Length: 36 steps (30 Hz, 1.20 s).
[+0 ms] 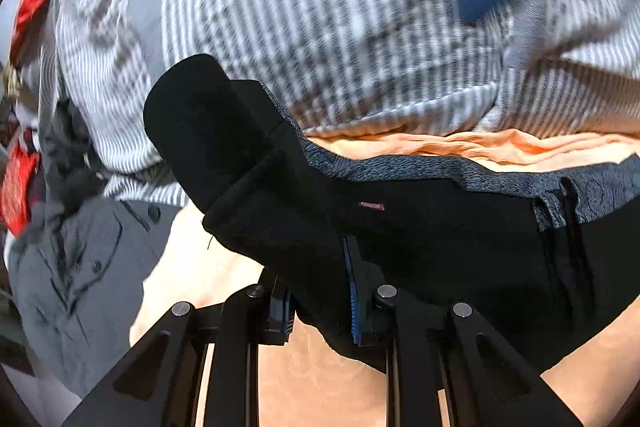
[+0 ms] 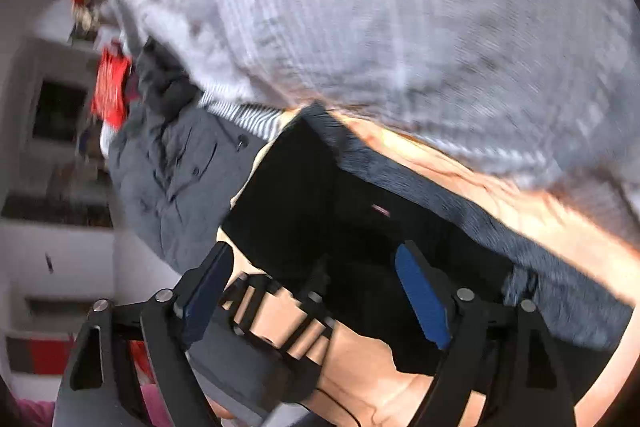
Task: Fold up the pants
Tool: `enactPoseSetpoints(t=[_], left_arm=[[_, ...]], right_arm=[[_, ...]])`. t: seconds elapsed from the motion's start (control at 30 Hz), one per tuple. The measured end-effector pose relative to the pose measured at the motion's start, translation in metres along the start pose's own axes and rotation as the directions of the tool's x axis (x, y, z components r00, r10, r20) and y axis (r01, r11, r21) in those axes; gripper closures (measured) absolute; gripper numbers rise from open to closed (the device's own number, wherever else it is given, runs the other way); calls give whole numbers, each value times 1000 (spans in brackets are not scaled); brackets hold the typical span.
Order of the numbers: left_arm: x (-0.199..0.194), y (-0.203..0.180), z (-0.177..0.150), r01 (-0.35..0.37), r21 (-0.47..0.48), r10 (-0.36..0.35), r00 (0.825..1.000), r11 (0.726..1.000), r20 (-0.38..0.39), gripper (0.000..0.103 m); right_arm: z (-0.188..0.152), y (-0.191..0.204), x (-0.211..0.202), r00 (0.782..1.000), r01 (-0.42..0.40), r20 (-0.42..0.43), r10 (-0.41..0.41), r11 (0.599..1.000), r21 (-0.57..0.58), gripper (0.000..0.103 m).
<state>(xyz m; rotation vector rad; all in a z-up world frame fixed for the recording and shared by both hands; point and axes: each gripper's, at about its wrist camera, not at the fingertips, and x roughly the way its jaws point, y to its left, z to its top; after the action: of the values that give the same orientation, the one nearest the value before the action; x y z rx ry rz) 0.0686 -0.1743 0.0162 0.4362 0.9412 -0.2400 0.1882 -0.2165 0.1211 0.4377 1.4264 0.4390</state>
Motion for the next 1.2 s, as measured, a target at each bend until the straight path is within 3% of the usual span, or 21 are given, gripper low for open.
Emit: enactPoseSetpoints(t=[0.13,0.3,0.37,0.4,0.5,0.73,0.97,1.2], left_arm=[[-4,-9,2,-17,40,16,1000,999,23,81],[-6,-11,4,-19,43,18,999,999,26,81],[-6,-12,5,-12,39,11,1000,999,18,81],[-8,-12,5,-6,34,5,1000,999,13,81],[-15,-13,8,19,32,-20,999,999,30,81],[-49,-39,25,102,58,-107,991,993,85,81],[-85,-91,36,162,165,-183,976,973,121,81],[-110,-164,34,237,260,-269,959,936,95,81]], right_arm=[[23,28,31,993,12,-113,-23,996,-92,15],[32,37,76,954,87,-272,-126,985,-148,16],[30,32,87,944,73,-309,-113,987,-140,50],[27,28,89,943,62,-318,-98,991,-122,77],[21,19,70,965,71,-242,-97,991,-114,83],[-12,-14,2,998,22,-61,-26,997,-68,84],[-59,-51,-68,996,16,92,-13,999,-28,84],[-112,-107,-119,986,52,158,-61,997,58,84]])
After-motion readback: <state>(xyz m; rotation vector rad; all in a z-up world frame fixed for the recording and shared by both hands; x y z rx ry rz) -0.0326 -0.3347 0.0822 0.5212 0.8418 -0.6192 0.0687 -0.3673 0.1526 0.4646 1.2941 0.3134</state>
